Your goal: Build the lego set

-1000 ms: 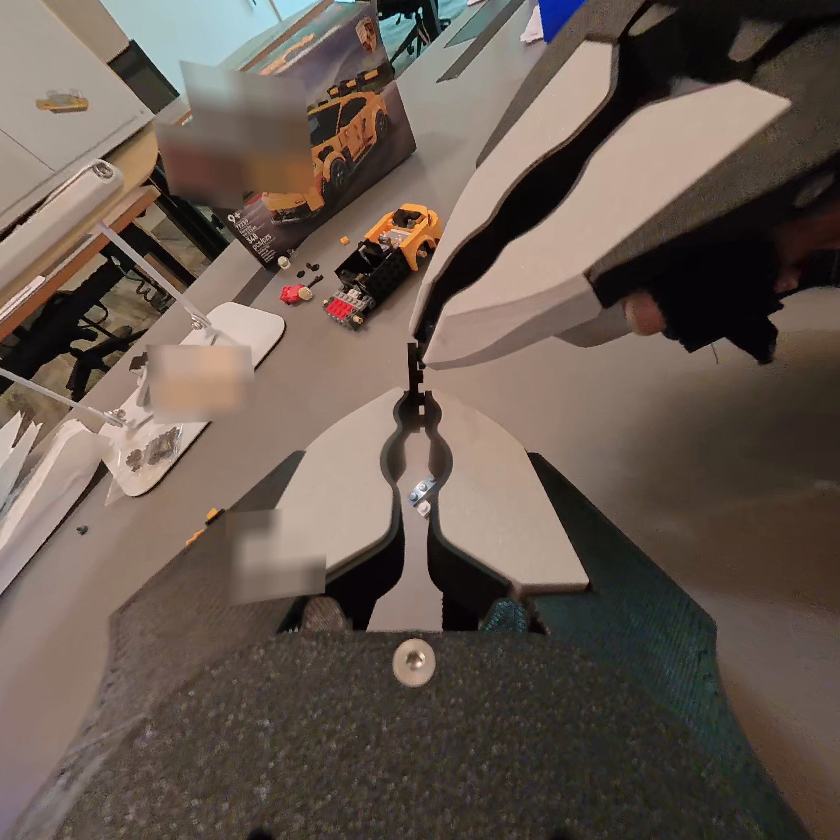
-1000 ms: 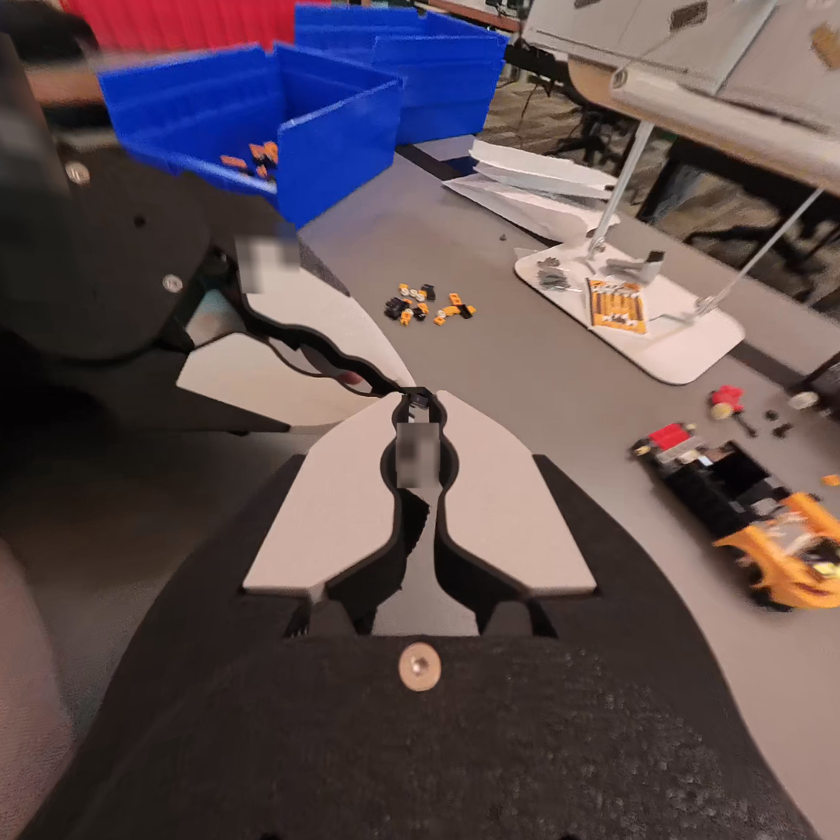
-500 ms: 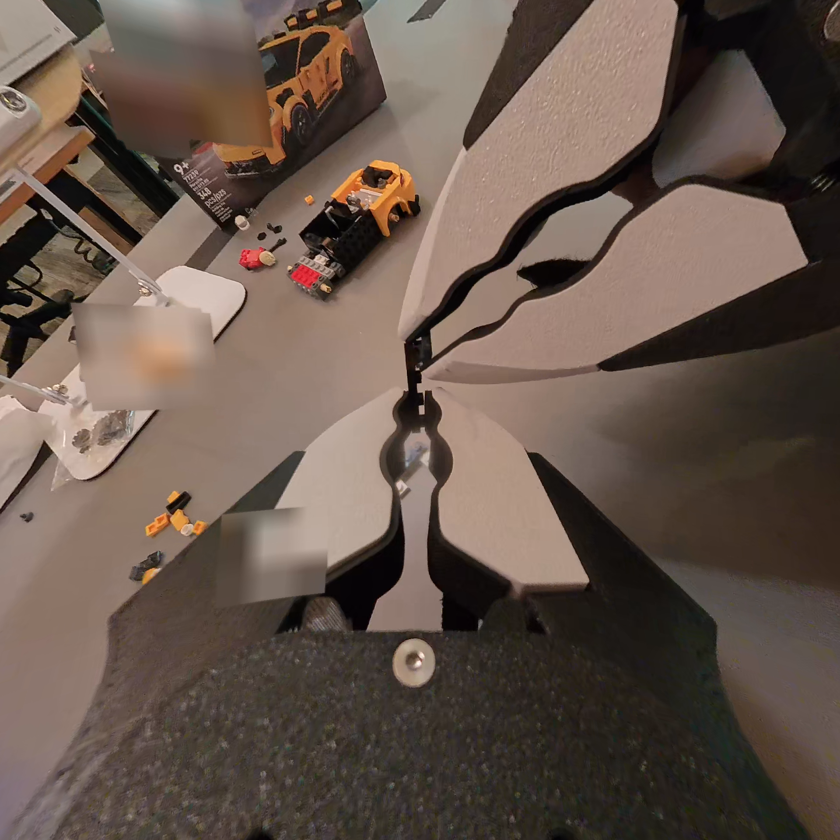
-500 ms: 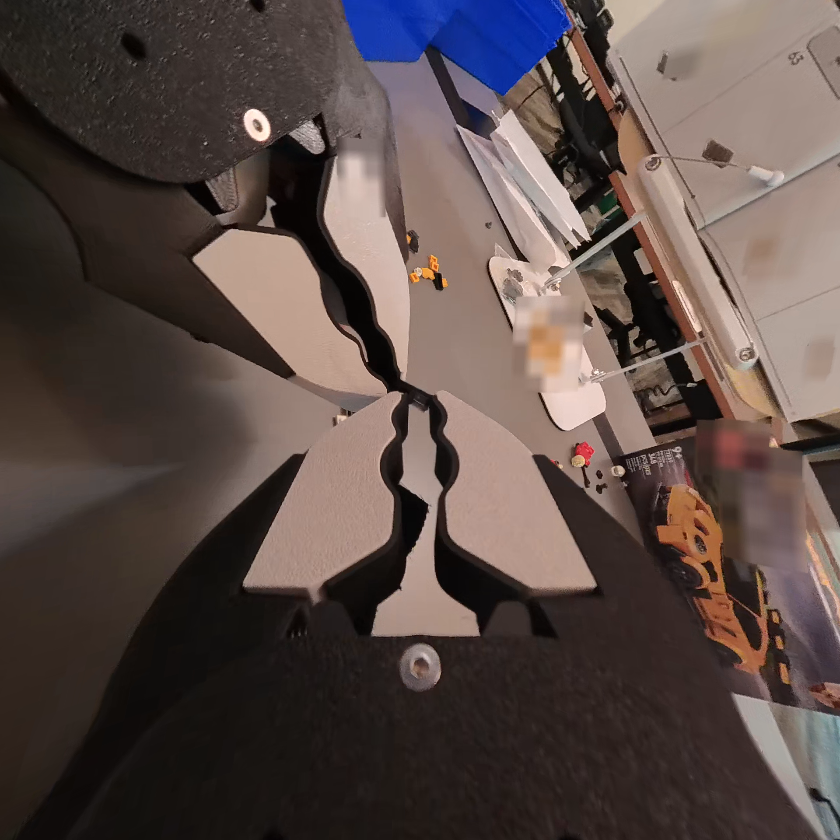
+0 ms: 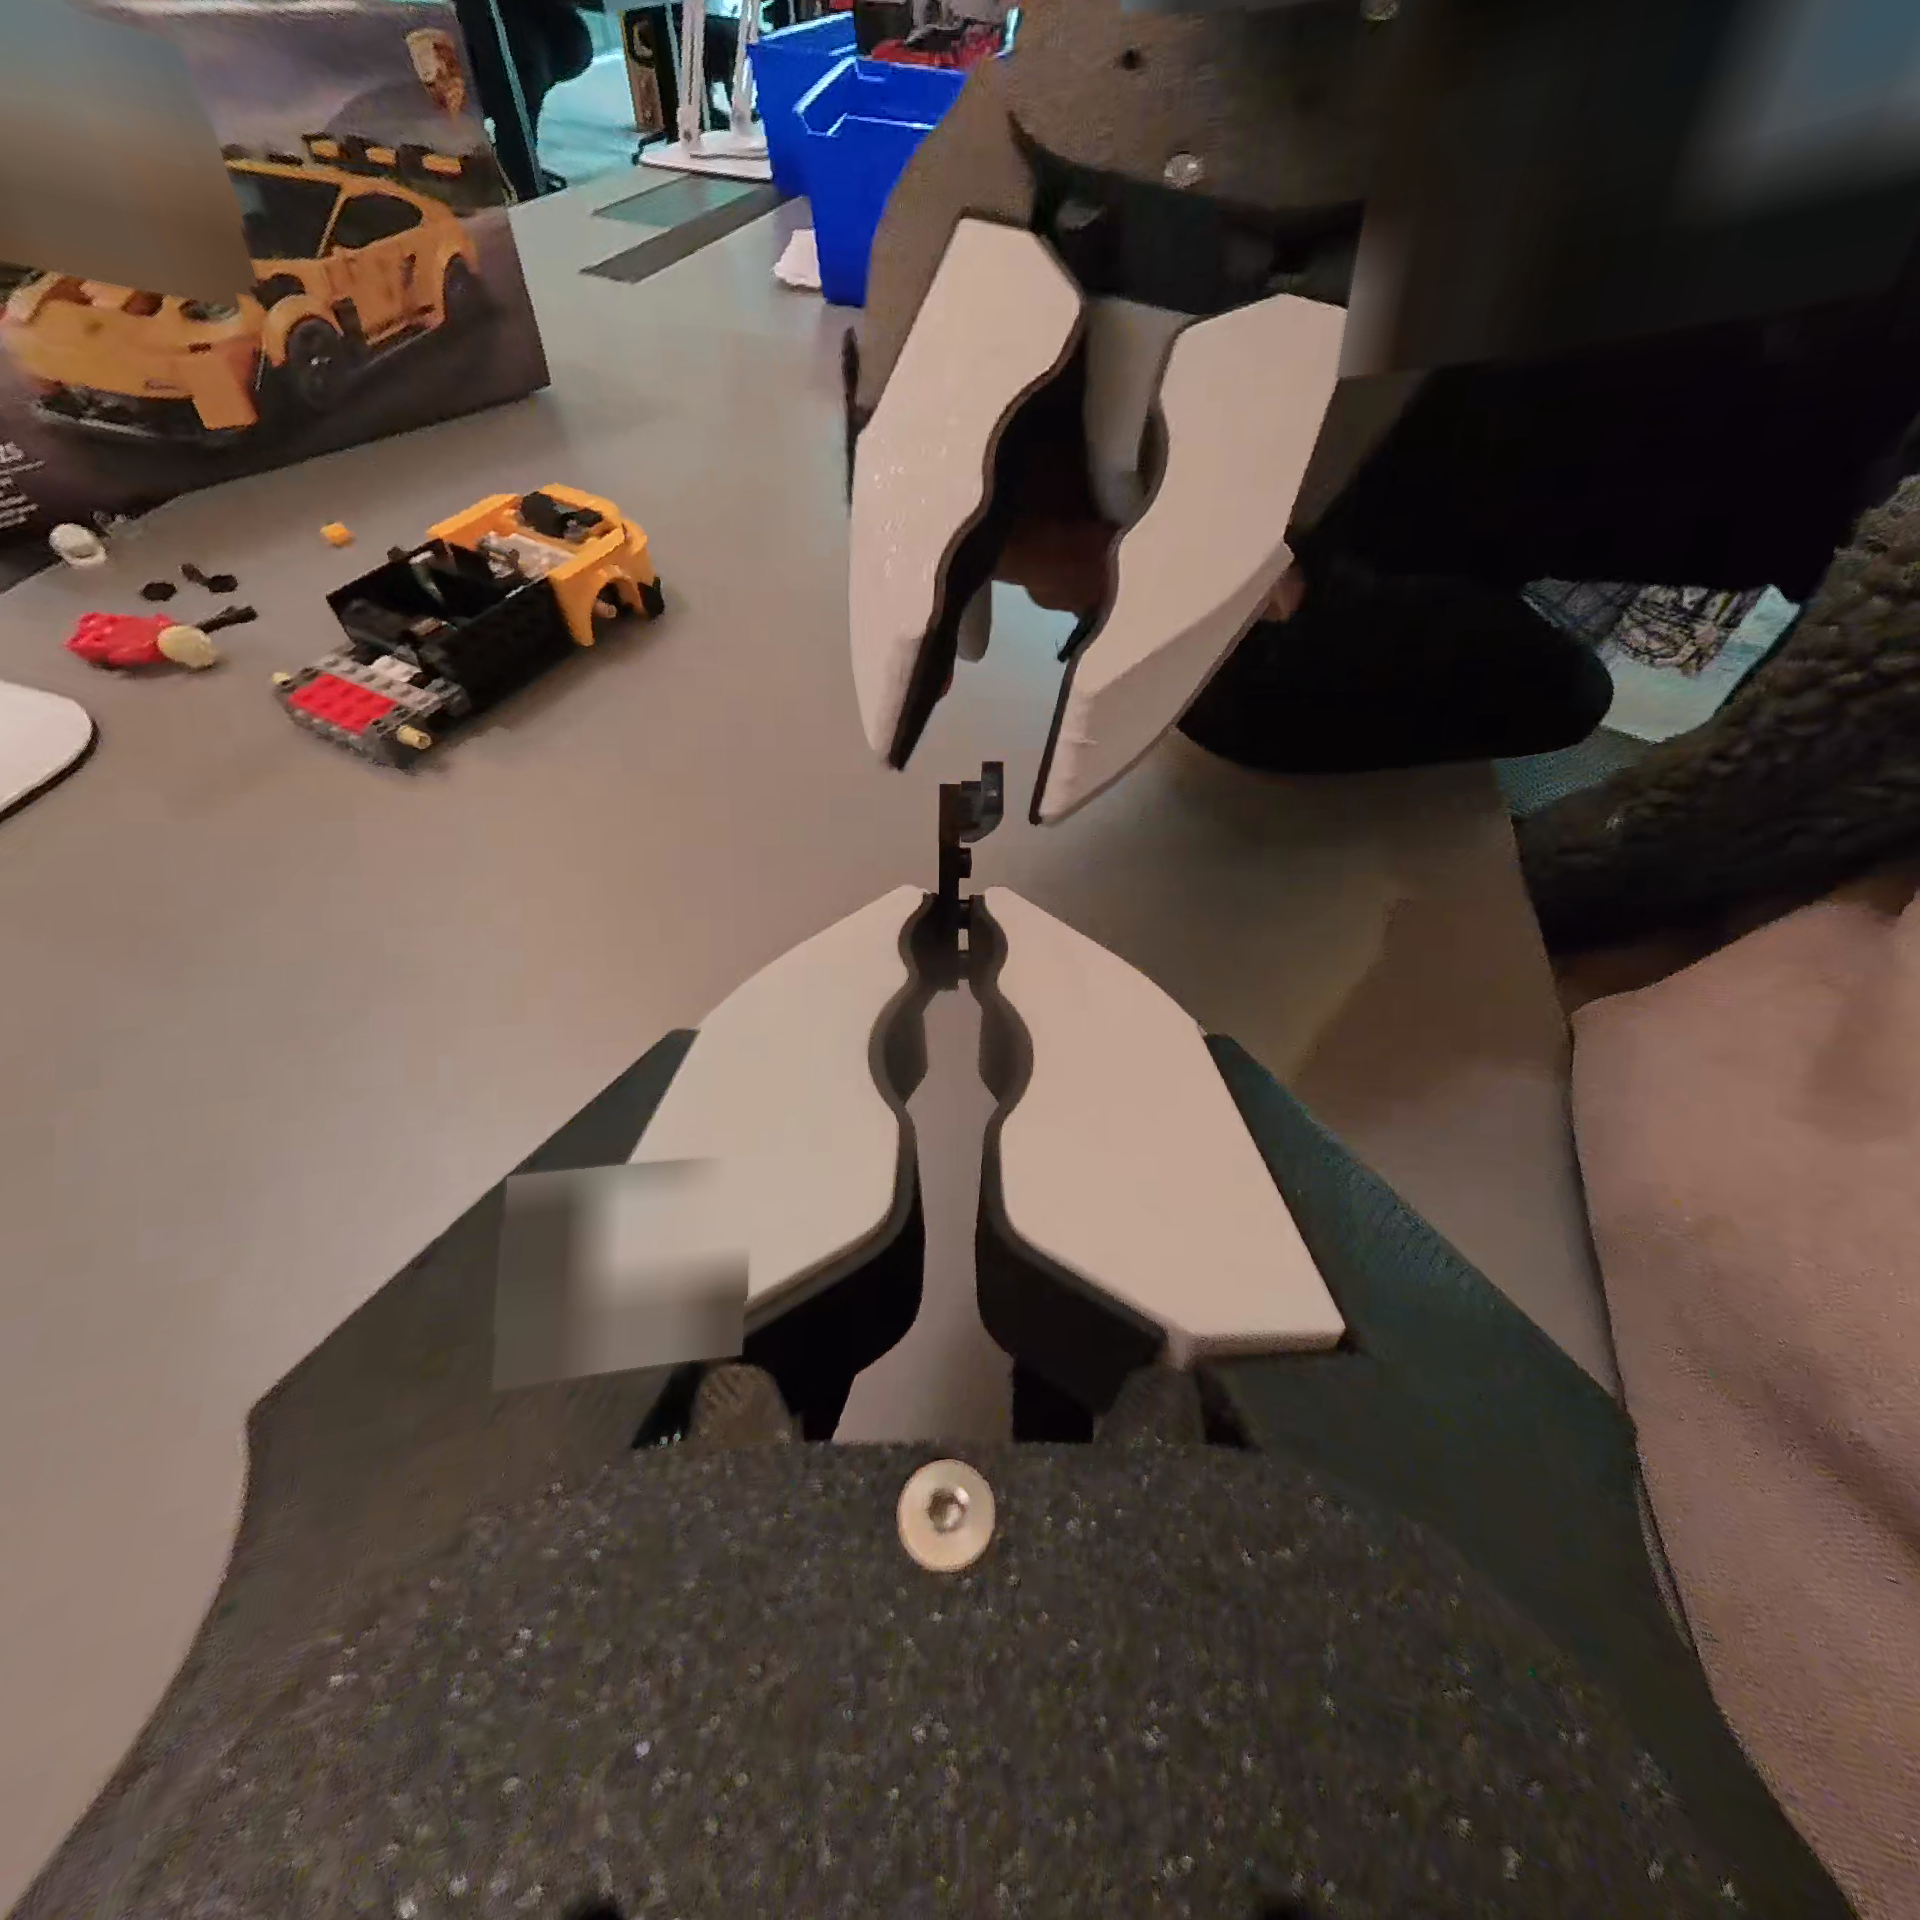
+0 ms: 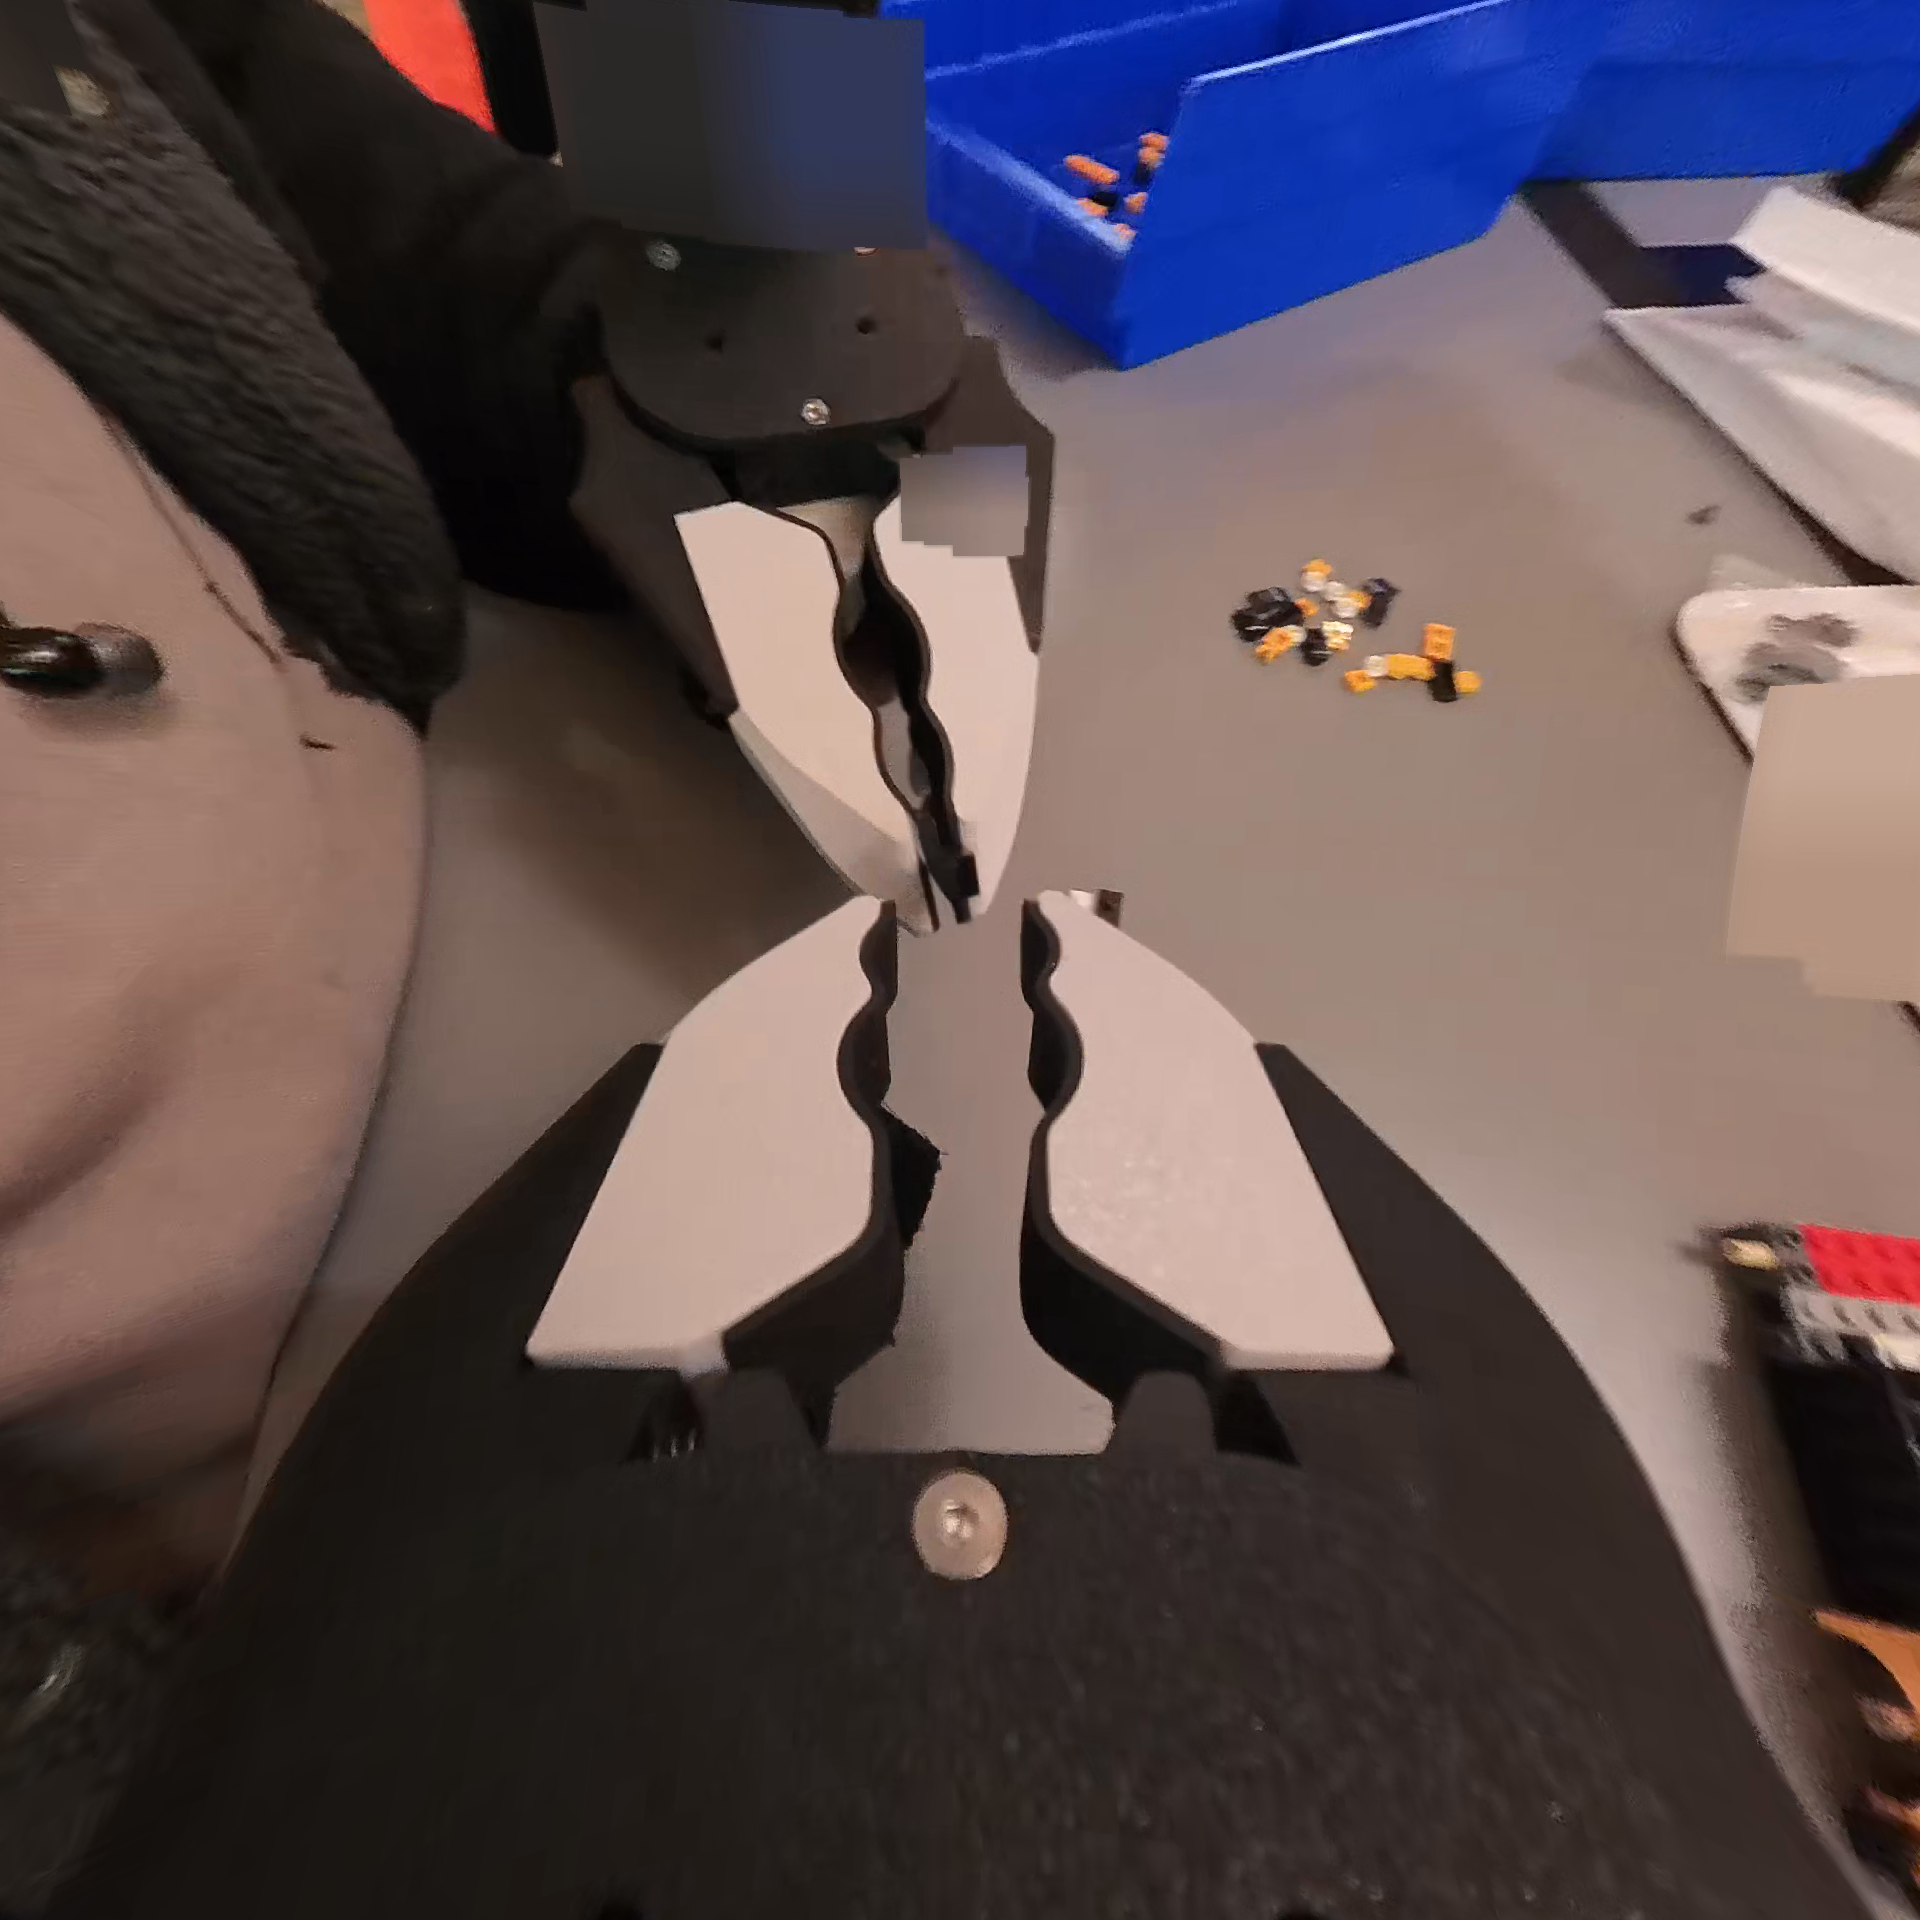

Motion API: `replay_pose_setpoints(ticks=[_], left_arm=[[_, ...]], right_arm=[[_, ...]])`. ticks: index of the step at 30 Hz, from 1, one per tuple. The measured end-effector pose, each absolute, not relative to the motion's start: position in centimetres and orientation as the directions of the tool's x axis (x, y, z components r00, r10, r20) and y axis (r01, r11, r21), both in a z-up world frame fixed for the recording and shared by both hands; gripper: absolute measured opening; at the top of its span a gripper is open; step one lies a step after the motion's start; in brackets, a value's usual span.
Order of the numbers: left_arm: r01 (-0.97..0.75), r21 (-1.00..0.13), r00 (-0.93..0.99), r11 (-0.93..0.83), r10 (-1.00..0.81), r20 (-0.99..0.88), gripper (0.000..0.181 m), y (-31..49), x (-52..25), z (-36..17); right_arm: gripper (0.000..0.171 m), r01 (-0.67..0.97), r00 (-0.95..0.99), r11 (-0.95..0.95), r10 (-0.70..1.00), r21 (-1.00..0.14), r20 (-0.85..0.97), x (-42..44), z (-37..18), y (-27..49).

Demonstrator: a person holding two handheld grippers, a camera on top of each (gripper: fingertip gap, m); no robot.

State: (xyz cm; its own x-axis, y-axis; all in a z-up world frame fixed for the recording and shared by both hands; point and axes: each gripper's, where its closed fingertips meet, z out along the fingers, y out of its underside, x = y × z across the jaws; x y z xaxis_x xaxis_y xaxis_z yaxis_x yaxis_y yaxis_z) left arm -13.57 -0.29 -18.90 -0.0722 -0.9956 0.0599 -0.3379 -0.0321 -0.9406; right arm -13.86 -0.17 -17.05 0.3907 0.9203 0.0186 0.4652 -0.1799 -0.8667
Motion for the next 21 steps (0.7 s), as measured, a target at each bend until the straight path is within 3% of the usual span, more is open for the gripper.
replay_pose_setpoints(ticks=[4, 15, 21], left_arm=[[-0.318, -0.948, -0.107, 0.027, -0.994, 0.008, 0.004, -1.1, -13.4, -18.8], [-0.388, -0.903, -0.119, 0.187, -0.981, -0.152, 0.005, -1.1, -13.5, -20.0], [-0.338, -0.930, -0.095, 0.148, -0.988, -0.123, 0.005, -0.4, -13.5, -19.2]], right_arm=[[0.008, 0.518, 0.302, -0.116, 0.952, -0.847, 0.055, -14.7, -17.6, -0.6], [0.006, 0.679, 0.188, 0.083, 0.941, -0.729, 0.282, -14.8, -18.5, -0.8], [0.006, 0.594, 0.267, 0.059, 0.926, -0.802, 0.266, -14.9, -17.7, -0.2]])
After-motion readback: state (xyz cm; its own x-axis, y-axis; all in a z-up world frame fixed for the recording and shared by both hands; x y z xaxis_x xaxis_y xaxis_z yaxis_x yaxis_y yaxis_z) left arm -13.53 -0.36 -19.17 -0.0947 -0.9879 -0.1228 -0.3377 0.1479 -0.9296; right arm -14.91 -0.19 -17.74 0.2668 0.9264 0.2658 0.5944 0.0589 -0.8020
